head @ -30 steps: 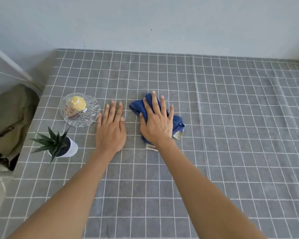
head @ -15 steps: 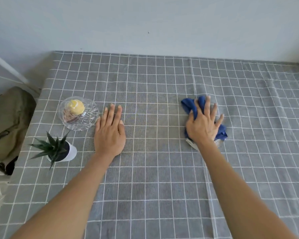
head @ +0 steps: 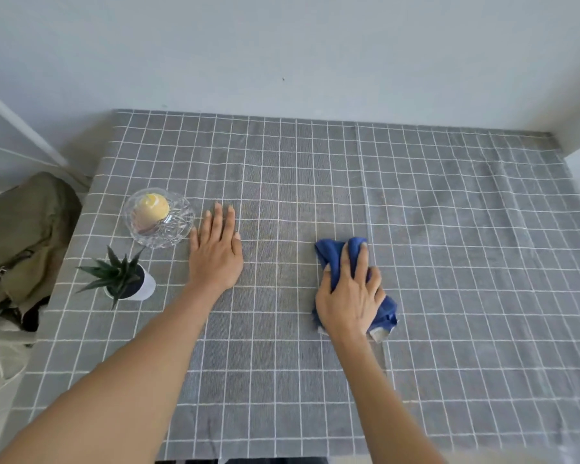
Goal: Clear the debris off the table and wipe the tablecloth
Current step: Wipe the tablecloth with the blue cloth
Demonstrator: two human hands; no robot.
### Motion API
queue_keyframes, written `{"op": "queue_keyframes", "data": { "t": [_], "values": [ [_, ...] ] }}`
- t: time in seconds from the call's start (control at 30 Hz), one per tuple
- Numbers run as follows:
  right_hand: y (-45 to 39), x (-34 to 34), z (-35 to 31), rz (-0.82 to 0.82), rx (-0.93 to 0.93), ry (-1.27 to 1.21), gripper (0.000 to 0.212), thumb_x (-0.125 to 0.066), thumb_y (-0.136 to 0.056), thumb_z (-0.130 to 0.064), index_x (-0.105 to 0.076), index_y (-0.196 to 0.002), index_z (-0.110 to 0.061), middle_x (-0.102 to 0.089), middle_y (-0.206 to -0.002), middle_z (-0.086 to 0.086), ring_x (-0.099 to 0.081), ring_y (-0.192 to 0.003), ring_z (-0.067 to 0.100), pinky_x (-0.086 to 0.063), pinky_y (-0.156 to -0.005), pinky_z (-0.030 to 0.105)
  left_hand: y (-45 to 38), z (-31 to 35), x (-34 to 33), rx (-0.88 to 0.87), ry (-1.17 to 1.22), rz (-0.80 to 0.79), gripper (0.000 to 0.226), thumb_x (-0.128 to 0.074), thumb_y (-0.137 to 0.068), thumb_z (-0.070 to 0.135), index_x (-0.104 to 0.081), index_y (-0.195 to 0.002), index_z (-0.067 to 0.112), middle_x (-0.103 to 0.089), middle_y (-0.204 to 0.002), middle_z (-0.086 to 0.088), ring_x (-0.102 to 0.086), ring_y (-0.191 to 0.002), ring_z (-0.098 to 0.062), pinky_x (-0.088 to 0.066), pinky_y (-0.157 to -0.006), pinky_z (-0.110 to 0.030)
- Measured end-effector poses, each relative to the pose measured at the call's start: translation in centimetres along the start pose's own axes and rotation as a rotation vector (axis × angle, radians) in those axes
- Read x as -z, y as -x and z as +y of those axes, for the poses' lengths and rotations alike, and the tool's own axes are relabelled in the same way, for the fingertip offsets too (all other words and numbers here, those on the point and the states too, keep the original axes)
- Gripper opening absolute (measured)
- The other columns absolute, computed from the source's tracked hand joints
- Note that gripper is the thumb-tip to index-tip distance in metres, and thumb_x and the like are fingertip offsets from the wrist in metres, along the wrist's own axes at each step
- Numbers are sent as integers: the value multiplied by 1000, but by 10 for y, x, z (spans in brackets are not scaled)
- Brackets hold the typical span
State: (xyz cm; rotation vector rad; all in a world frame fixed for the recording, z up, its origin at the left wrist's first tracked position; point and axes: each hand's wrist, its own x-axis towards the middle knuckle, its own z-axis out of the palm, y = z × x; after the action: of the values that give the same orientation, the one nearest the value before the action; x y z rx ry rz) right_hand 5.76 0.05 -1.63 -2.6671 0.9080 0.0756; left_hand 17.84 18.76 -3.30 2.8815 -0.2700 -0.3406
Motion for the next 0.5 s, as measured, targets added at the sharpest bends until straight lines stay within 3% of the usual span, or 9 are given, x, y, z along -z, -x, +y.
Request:
{"op": "queue_keyframes", "data": {
  "t": [0.13,0.2,0.37,0.5],
  "values": [
    [12,10,12,-77,43,0,70,-13,-86,-66,-22,-149,-35,-4,-161,-2,-16,-141,28,-15,-112,46,22,19,-4,-16,55,-56,55,-10,-102,37,13,-150,23,23,-157,0,20,-145,-17,12,-116,-45],
    [7,20,20,-67,110,-16,73,-5,-84,-69,-23,-148,-38,-1,-161,-1,-6,-145,27,-7,-115,45,33,37,-6,-60,77,-78,55,-11,-102,39,12,-150,23,21,-157,1,19,-145,-17,11,-117,-45],
    [-18,41,41,-17,186,-55,58,-12,-95,-57,-21,-149,-36,-8,-160,4,-7,-146,28,-11,-116,46,41,92,-5,-190,187,-156,58,-13,-102,44,5,-152,21,11,-160,2,12,-147,-14,5,-120,-45],
    [-48,49,52,-115,229,8,51,-20,-101,-41,-21,-150,-28,-13,-159,6,-6,-146,28,-10,-116,45,32,133,1,-260,230,-176,58,-19,-102,45,-7,-153,19,0,-161,2,3,-148,-14,1,-119,-44]
  ]
}}
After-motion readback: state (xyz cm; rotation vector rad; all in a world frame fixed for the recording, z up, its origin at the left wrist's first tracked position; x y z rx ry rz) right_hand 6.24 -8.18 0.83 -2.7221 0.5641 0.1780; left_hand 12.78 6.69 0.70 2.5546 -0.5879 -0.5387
